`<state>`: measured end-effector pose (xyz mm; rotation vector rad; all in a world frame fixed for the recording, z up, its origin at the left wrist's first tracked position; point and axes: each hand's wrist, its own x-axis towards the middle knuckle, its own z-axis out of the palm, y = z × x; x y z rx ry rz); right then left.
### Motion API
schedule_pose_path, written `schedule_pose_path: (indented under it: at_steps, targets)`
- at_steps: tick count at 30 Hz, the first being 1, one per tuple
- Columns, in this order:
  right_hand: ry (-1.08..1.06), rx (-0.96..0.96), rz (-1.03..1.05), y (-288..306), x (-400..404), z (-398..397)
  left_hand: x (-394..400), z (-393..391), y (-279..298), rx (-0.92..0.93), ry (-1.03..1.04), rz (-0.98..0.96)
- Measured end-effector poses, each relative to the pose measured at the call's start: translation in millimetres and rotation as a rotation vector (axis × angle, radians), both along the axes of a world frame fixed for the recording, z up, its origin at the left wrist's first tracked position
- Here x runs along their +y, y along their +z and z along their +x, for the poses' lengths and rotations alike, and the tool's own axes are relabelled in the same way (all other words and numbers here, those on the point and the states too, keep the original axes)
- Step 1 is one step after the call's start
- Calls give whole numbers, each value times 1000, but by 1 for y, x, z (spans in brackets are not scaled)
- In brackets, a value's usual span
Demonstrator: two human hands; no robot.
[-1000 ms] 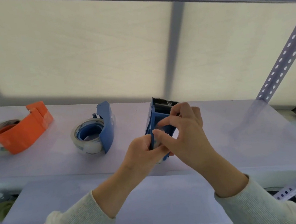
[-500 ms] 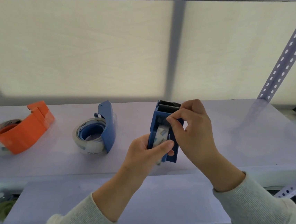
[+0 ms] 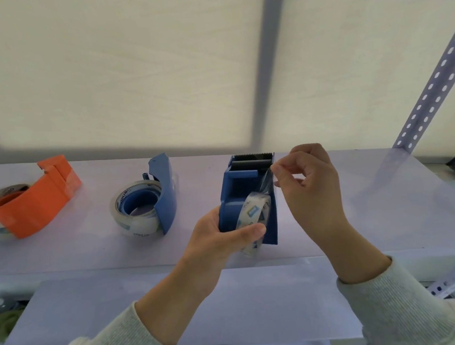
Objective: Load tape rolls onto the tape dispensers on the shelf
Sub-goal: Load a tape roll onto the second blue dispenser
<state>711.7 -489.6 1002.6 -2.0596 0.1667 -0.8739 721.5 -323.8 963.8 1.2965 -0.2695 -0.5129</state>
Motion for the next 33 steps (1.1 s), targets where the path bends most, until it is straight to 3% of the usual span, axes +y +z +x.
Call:
schedule_pose_path:
  at_steps: [11, 23, 33]
  targets:
    - [197, 208, 473, 5, 2, -7, -2, -5, 0, 26, 59, -1]
    - [-10, 244, -45, -5, 1, 2, -5, -8, -2, -24, 96, 83]
    - [-8, 294, -172, -2, 1, 5, -9, -9, -4, -123, 179, 278]
